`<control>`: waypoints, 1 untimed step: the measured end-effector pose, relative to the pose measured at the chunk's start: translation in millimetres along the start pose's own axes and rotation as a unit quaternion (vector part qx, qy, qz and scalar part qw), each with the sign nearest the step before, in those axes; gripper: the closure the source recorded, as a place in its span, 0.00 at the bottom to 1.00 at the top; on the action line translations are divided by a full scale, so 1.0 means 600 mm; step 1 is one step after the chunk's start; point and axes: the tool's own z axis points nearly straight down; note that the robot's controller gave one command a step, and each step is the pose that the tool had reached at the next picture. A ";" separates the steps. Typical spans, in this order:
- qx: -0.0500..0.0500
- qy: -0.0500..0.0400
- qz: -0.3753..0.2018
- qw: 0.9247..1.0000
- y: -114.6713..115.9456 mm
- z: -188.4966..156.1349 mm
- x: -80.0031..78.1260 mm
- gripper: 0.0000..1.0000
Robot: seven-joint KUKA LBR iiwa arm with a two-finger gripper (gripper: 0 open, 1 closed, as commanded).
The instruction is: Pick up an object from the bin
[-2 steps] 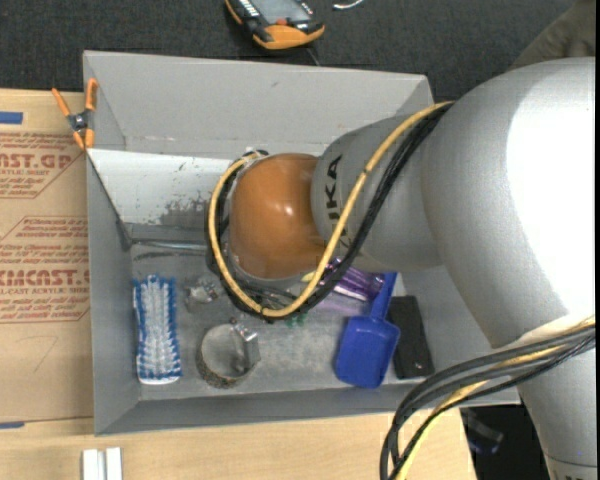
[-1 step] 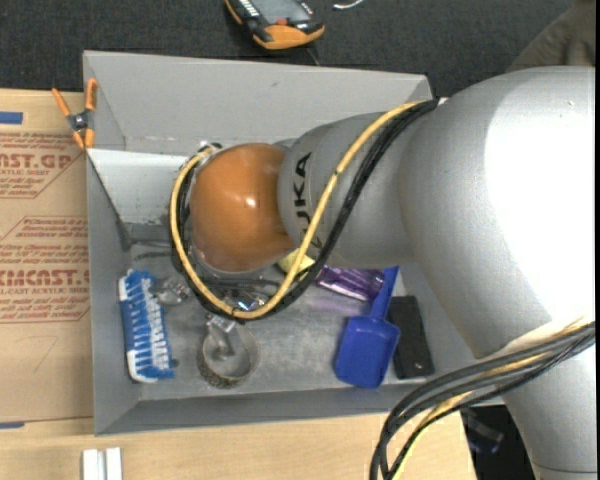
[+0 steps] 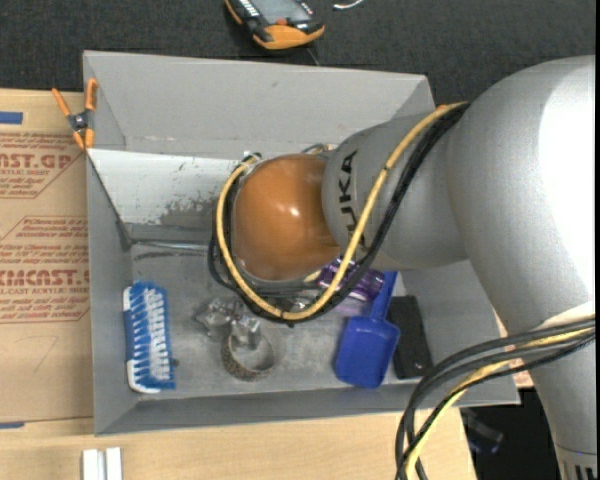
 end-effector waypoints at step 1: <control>0.000 0.000 0.000 1.000 0.000 0.000 0.000 1.00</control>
Offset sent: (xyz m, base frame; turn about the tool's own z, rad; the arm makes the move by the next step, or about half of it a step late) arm 0.0192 -0.0083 0.1605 -0.0591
